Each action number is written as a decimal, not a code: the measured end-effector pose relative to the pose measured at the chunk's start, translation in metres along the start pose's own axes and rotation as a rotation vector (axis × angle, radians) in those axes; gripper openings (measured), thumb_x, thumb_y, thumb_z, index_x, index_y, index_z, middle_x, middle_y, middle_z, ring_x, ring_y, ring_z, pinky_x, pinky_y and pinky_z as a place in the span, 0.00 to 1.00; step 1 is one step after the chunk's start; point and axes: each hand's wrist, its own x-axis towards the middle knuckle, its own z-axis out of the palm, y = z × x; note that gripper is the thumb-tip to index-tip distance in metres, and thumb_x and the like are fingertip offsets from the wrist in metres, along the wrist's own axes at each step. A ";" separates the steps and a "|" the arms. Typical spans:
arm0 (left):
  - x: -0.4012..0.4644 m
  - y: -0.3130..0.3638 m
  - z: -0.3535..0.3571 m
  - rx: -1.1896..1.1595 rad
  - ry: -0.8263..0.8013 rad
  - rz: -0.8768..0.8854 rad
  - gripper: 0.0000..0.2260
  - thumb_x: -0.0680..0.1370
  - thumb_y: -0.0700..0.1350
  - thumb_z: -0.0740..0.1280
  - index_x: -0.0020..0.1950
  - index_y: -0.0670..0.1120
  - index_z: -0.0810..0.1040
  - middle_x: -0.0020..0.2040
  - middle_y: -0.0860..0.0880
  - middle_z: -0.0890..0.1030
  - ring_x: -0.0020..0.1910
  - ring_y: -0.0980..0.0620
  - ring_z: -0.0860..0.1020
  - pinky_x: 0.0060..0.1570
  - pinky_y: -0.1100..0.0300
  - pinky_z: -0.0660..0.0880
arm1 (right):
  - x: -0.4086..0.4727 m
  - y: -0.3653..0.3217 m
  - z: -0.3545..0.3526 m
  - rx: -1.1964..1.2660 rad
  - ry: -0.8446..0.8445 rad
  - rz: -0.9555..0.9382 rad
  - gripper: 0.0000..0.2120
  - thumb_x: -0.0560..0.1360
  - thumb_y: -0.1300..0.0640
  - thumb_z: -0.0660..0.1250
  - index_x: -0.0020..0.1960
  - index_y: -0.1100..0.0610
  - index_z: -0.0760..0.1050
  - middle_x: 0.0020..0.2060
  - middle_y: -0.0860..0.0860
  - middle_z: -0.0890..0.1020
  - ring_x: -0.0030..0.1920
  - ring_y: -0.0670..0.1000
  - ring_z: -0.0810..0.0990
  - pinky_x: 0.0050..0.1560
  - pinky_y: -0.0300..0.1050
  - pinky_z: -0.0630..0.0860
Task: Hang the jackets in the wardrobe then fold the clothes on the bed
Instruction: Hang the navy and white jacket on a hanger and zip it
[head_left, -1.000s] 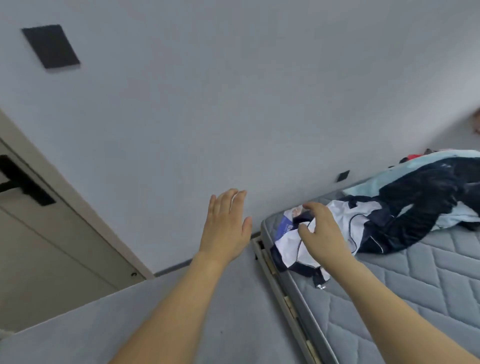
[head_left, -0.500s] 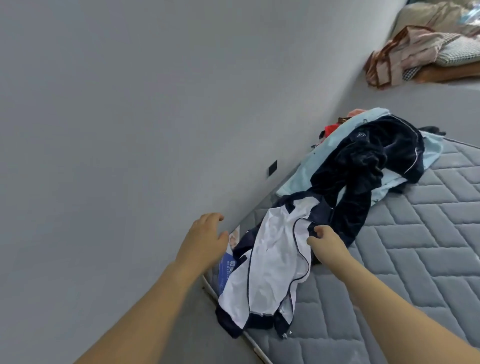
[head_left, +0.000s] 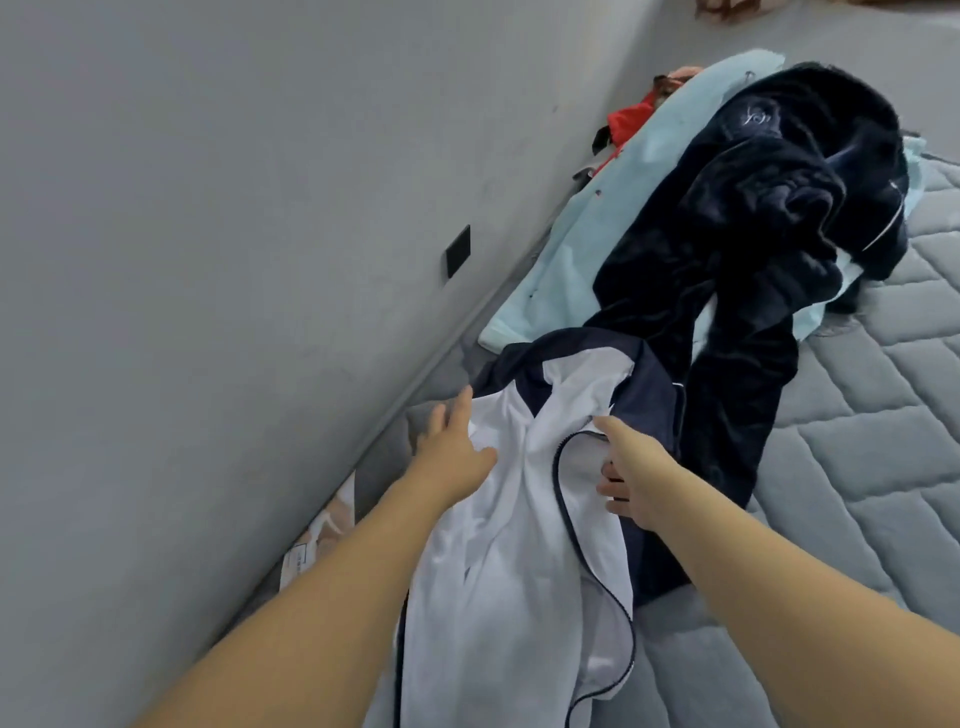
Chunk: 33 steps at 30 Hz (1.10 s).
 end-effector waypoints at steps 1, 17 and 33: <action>0.010 -0.007 0.011 0.059 -0.004 -0.007 0.37 0.78 0.52 0.64 0.79 0.59 0.42 0.79 0.49 0.50 0.76 0.41 0.54 0.71 0.47 0.61 | 0.015 -0.004 0.004 0.067 0.026 0.024 0.23 0.74 0.39 0.65 0.58 0.56 0.72 0.43 0.53 0.72 0.40 0.55 0.75 0.42 0.49 0.73; -0.018 -0.049 -0.004 -0.307 0.154 -0.075 0.09 0.77 0.51 0.65 0.42 0.51 0.66 0.36 0.56 0.70 0.32 0.56 0.68 0.34 0.61 0.63 | -0.018 0.015 0.064 0.296 0.295 -0.376 0.14 0.77 0.62 0.58 0.61 0.54 0.74 0.47 0.50 0.78 0.46 0.52 0.75 0.46 0.46 0.70; -0.498 0.002 -0.155 -1.764 0.433 0.137 0.20 0.75 0.46 0.63 0.62 0.36 0.80 0.58 0.36 0.80 0.56 0.39 0.80 0.59 0.45 0.76 | -0.431 0.036 0.066 0.050 -0.451 -1.030 0.06 0.75 0.61 0.61 0.41 0.54 0.70 0.30 0.43 0.68 0.30 0.42 0.65 0.32 0.36 0.67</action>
